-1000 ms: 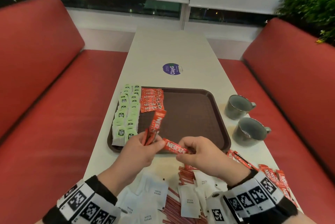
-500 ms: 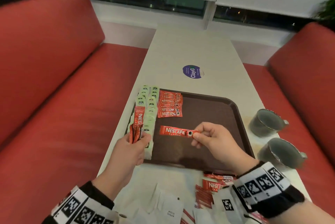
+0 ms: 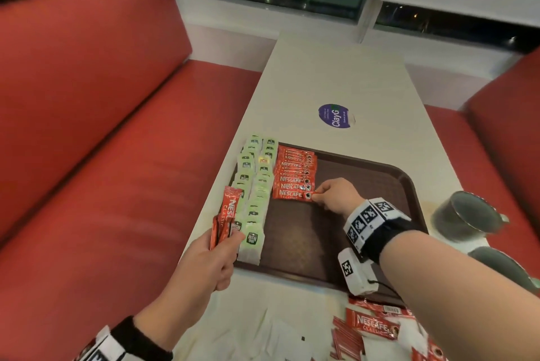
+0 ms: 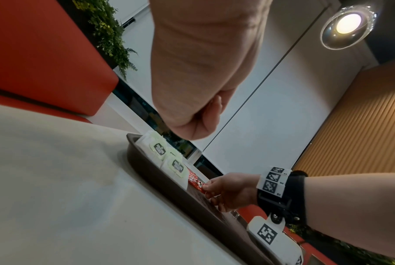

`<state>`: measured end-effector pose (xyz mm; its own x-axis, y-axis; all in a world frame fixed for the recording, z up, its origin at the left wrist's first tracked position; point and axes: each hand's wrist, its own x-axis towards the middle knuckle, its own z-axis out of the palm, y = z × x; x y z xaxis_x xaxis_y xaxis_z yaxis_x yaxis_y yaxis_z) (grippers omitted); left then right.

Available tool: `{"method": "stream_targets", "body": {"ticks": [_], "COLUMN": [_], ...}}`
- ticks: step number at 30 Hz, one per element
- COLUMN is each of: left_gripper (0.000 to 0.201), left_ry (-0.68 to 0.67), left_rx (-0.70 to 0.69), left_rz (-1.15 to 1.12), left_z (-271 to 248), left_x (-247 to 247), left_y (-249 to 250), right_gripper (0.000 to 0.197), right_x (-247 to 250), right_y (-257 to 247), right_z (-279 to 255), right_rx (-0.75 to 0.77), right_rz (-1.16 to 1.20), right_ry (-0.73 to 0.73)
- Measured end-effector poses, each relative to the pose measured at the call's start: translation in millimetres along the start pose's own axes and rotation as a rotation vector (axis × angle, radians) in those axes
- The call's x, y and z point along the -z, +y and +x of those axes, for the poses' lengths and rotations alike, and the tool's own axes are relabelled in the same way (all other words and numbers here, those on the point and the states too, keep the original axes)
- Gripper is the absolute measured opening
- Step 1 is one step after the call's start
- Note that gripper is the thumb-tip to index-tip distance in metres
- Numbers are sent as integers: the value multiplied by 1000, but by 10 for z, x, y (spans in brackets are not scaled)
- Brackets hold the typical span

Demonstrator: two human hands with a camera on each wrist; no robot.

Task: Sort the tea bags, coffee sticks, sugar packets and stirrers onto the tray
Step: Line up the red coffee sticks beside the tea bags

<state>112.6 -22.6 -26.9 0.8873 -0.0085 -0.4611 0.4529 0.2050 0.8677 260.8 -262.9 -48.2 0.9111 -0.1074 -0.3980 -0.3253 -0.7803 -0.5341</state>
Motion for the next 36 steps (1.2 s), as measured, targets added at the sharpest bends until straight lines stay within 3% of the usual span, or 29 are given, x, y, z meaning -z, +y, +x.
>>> {"method": "stream_targets", "body": {"ticks": [21, 26, 28, 31, 34, 36], "left_gripper": [13, 15, 19, 20, 15, 16], "left_ry": [-20, -64, -83, -108, -133, -162], "left_rx": [42, 76, 89, 96, 103, 113], "left_rz": [-3, 7, 13, 57, 128, 149], "left_z": [-81, -117, -135, -153, -162, -171], "left_x": [-18, -76, -84, -101, -146, -181], "left_y": [15, 76, 94, 115, 121, 113], "right_gripper": [20, 35, 26, 11, 13, 3], "right_x": [-65, -44, 10, 55, 91, 69], "right_y": [-58, -73, -113, -278, -486, -543], "right_z": [195, 177, 74, -237, -700, -932], "right_rx": [-40, -68, -5, 217, 429, 498], "right_rz": [-169, -220, -143, 134, 355, 395], "right_ry": [-22, -2, 76, 146, -31, -178]}}
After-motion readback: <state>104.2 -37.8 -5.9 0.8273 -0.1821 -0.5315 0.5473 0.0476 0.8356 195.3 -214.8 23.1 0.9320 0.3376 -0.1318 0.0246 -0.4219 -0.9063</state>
